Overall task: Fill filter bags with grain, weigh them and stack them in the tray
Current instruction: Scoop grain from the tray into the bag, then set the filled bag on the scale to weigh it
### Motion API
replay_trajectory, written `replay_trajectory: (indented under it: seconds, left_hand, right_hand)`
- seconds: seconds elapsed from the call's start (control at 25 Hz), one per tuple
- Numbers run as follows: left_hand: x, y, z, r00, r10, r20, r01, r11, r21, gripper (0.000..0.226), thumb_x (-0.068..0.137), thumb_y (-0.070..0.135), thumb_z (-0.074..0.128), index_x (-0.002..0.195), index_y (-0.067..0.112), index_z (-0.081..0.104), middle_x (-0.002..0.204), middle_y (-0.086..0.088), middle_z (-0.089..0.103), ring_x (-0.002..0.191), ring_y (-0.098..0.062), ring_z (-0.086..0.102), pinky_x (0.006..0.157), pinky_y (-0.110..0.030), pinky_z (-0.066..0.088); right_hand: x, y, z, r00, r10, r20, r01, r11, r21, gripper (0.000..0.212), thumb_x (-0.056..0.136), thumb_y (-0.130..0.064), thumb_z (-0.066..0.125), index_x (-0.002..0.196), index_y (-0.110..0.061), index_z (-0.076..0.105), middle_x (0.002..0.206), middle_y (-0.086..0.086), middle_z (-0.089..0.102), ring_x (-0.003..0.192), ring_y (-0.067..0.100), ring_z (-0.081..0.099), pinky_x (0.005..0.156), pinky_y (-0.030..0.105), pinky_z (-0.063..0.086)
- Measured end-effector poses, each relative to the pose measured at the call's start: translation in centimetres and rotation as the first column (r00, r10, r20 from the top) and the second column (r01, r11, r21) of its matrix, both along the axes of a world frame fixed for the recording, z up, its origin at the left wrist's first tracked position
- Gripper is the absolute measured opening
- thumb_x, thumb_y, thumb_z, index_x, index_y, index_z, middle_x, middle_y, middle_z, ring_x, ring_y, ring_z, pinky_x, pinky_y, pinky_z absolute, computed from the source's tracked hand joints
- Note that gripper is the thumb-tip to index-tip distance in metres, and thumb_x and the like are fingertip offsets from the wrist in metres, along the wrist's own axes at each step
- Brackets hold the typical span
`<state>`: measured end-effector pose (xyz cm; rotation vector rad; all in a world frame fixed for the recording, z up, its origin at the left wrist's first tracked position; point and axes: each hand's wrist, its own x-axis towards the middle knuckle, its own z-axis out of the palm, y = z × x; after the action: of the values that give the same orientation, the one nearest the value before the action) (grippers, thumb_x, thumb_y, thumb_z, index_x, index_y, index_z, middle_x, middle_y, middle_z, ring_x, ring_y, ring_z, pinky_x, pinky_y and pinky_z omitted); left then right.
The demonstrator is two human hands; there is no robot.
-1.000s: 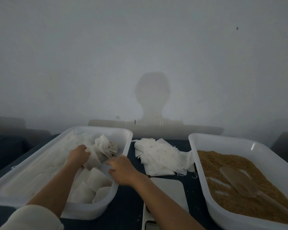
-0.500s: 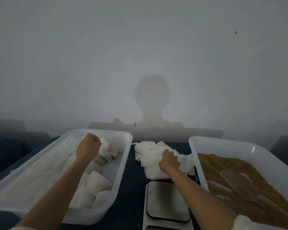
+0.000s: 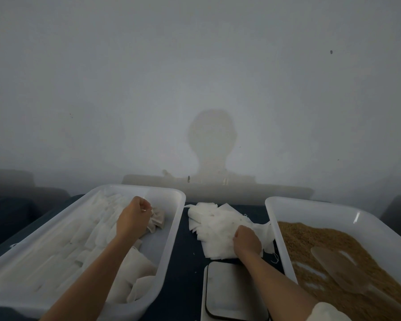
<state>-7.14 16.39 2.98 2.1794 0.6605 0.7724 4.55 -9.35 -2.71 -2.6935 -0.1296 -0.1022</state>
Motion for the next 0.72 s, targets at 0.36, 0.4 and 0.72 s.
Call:
replay_trajectory:
  seconds: [0.36,0.4,0.72]
  left_hand:
    - [0.2,0.0,-0.3,1.000,-0.001,-0.025,0.001,1.000,0.002,0.012,0.090,0.013,0.055,0.102,0.011,0.058,0.100,-0.005,0.067,0.090,-0.025,0.060,0.076,-0.034,0.044]
    - [0.2,0.1,-0.3,0.999,-0.003,-0.032,0.003,1.000,0.008,0.012,0.091,0.014,0.055,0.102,0.011,0.058,0.100,-0.006,0.067,0.090,-0.026,0.060,0.076,-0.034,0.045]
    - [0.4,-0.1,-0.4,0.992,-0.062,-0.113,0.063,0.998,0.003,0.008,0.092,0.015,0.055,0.098,0.012,0.058,0.099,-0.005,0.067,0.092,-0.025,0.061,0.082,-0.036,0.048]
  right_hand:
    - [0.3,-0.2,0.1,0.992,0.129,-0.016,-0.130,0.988,-0.078,0.029,0.093,-0.040,0.054,0.111,-0.017,0.057,0.117,0.002,0.062,0.104,0.019,0.058,0.090,0.030,0.044]
    - [0.3,-0.2,0.2,0.993,0.113,-0.011,-0.114,0.992,-0.050,0.027,0.095,-0.038,0.052,0.108,-0.015,0.060,0.114,0.003,0.064,0.102,0.019,0.059,0.086,0.029,0.044]
    - [-0.1,-0.2,2.0,0.996,-0.015,0.090,0.004,0.992,0.130,0.031,0.103,-0.024,0.037,0.108,-0.007,0.062,0.111,0.007,0.063,0.102,0.022,0.060,0.080,0.028,0.044]
